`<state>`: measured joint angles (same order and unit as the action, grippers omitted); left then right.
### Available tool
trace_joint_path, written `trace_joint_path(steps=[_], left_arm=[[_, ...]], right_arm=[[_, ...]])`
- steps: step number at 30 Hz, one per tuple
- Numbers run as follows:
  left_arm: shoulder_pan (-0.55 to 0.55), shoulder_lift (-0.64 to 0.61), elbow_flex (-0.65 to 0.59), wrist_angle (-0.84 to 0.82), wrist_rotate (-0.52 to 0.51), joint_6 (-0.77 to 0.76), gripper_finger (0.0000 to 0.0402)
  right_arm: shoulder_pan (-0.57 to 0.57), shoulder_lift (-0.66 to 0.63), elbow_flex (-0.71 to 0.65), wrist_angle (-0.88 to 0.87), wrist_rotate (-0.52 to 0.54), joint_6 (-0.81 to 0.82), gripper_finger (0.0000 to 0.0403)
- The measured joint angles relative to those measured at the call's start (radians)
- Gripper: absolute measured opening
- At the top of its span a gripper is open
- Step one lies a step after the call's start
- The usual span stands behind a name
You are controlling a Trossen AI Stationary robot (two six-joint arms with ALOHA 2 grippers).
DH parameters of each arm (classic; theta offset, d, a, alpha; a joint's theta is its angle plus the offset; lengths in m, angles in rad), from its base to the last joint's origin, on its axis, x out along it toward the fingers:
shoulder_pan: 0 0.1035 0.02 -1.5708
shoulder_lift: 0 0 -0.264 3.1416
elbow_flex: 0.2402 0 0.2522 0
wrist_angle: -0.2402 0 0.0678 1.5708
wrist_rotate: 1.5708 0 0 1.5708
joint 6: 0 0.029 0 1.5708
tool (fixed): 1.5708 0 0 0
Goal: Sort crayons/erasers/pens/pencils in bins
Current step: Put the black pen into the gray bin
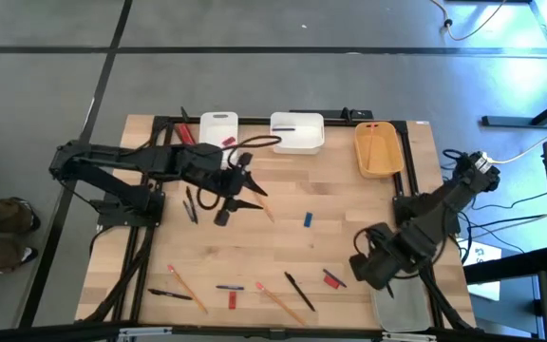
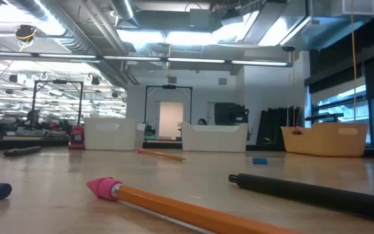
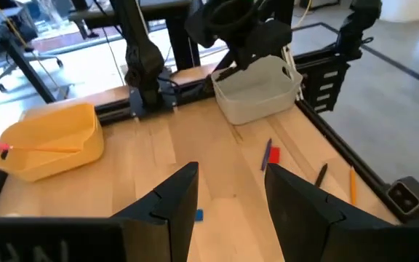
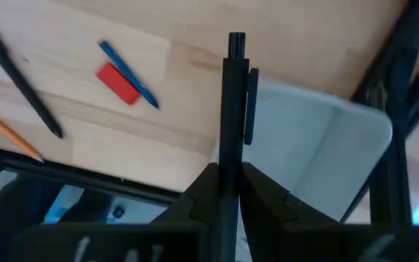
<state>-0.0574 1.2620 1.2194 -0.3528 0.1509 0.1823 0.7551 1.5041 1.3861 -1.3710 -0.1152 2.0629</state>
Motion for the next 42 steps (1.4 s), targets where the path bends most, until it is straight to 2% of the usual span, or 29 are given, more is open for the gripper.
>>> trace_joint_path(steps=[2, 10, 16, 26, 32, 42], left_arm=[[-0.002, 0.016, 0.000, 0.054, 0.021, 0.034, 0.0151], [-0.003, 0.078, 0.000, 0.239, 0.222, 0.097, 0.0151], [-0.002, 0.104, 0.000, 0.241, 0.225, 0.109, 0.0151], [-0.002, 0.099, 0.000, 0.242, 0.211, 0.109, 0.0151], [-0.002, 0.099, 0.000, 0.242, 0.209, 0.109, 0.0151], [-0.002, 0.099, 0.000, 0.242, 0.209, 0.081, 0.0151]], right_arm=[[0.038, 0.000, 0.000, 0.001, -0.018, 0.072, 0.0047], [0.169, 0.001, 0.000, 0.000, -0.046, 0.280, 0.0047], [0.206, 0.033, -0.015, 0.005, -0.055, 0.283, 0.0047], [0.231, 0.108, -0.074, 0.155, -0.064, 0.281, 0.0047], [0.243, 0.155, -0.135, 0.168, -0.078, 0.283, 0.0047], [0.243, 0.164, -0.230, 0.279, -0.078, 0.282, 0.0047]])
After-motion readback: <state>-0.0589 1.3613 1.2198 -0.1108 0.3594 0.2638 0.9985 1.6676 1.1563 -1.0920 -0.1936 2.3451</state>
